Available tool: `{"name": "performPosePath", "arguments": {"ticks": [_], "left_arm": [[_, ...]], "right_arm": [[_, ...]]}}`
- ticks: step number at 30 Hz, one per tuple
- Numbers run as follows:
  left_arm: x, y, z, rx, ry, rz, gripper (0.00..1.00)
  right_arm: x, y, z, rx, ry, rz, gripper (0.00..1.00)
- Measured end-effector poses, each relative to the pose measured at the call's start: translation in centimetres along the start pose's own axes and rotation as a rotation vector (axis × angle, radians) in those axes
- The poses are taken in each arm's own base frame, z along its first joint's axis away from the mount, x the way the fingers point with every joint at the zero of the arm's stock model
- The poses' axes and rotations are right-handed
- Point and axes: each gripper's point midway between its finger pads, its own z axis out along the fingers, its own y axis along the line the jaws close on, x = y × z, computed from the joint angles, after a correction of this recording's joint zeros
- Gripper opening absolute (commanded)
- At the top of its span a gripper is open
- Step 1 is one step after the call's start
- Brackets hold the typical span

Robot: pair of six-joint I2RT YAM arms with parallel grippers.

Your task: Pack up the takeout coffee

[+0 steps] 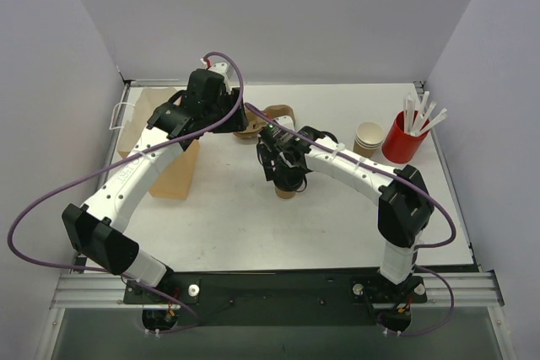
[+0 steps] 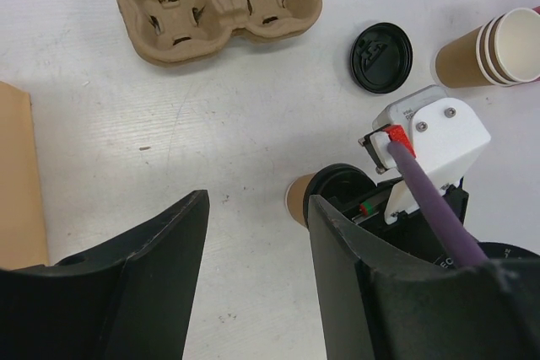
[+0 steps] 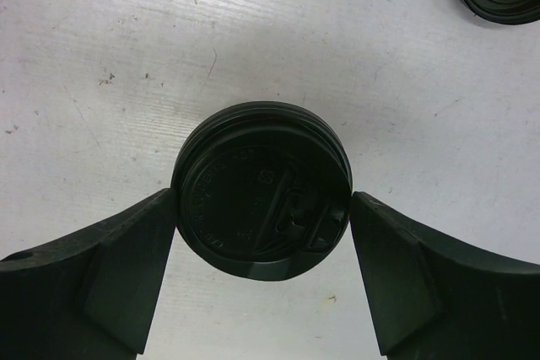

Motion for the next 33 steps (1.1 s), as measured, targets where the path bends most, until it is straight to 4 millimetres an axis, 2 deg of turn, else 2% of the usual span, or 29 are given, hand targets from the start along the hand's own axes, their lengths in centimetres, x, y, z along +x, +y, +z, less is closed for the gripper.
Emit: {"name": "performPosePath", "arguments": {"ticks": [23,33], "left_arm": [[0.08,0.01,0.02,0.002,0.003,0.000,0.61],[0.05,0.05,0.03,0.001,0.002,0.000,0.61]], "right_arm": [[0.56,0.30,-0.41,0.021,0.006,-0.031,0.81],[0.51,0.52,0.10,0.020,0.010,-0.027,0.79]]}}
